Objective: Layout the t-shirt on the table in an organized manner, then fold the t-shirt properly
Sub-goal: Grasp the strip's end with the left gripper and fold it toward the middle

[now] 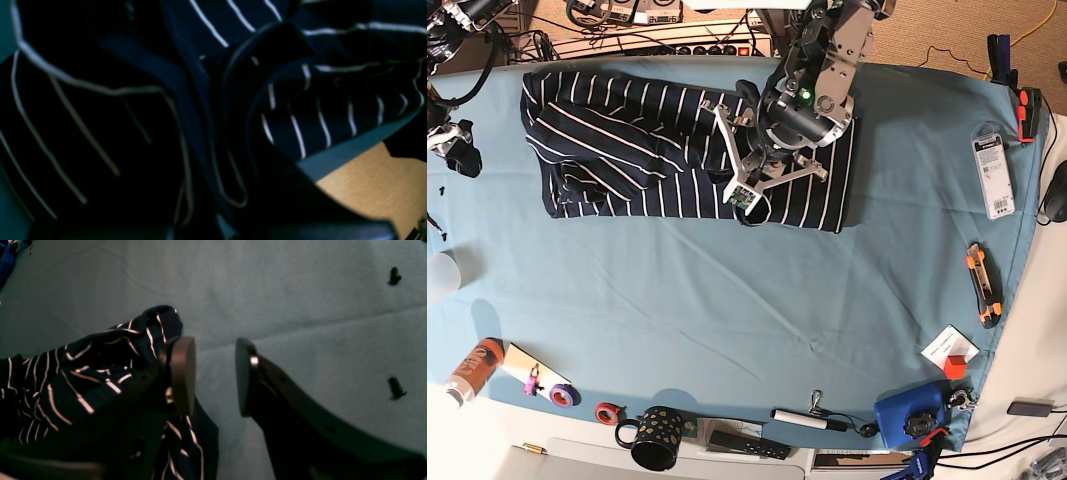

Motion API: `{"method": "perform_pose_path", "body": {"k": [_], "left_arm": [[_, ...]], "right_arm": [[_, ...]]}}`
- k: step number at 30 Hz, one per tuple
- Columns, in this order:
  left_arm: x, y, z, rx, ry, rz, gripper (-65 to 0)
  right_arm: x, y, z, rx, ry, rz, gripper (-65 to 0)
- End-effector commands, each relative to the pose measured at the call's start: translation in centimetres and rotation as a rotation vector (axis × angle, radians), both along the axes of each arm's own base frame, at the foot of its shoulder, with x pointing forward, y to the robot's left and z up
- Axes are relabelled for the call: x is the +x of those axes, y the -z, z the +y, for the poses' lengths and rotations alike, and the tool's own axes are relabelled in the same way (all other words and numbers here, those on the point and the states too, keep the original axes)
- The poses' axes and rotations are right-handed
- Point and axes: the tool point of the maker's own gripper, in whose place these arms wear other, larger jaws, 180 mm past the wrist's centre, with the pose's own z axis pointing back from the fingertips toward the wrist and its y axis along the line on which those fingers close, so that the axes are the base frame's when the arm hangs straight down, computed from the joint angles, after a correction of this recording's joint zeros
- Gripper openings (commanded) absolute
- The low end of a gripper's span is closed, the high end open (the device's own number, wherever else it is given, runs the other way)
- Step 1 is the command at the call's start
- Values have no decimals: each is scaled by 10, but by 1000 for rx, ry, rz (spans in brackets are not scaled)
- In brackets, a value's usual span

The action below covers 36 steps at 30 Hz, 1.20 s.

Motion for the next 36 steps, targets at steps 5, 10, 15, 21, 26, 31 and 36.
{"method": "perform_pose_path", "body": {"k": [5, 10, 15, 21, 26, 31, 36], "left_arm": [[15, -21, -12, -84, -15, -97, -650], [21, -39, -27, -212, -17, -149, -370], [3, -36, -39, -272, 37, -47, -366], [-6, -38, -45, -287, 95, -24, -366], [-9, -56, -43, -304, 110, -37, -366], [-2, -120, -39, -388, 143, -266, -367], [25, -99, -6, -227, -28, -311, -367]], "right_arm": [[8, -20, -7, -35, -4, -57, -443], [8, -20, -7, -35, -4, -56, -443], [8, -20, -7, -37, -3, -54, -443], [8, -19, -7, -37, -3, -54, -443], [8, -21, -8, -38, 0, -62, -443], [11, -25, -9, -41, 8, -87, -443], [10, -24, -10, -45, 9, -80, -443]]}}
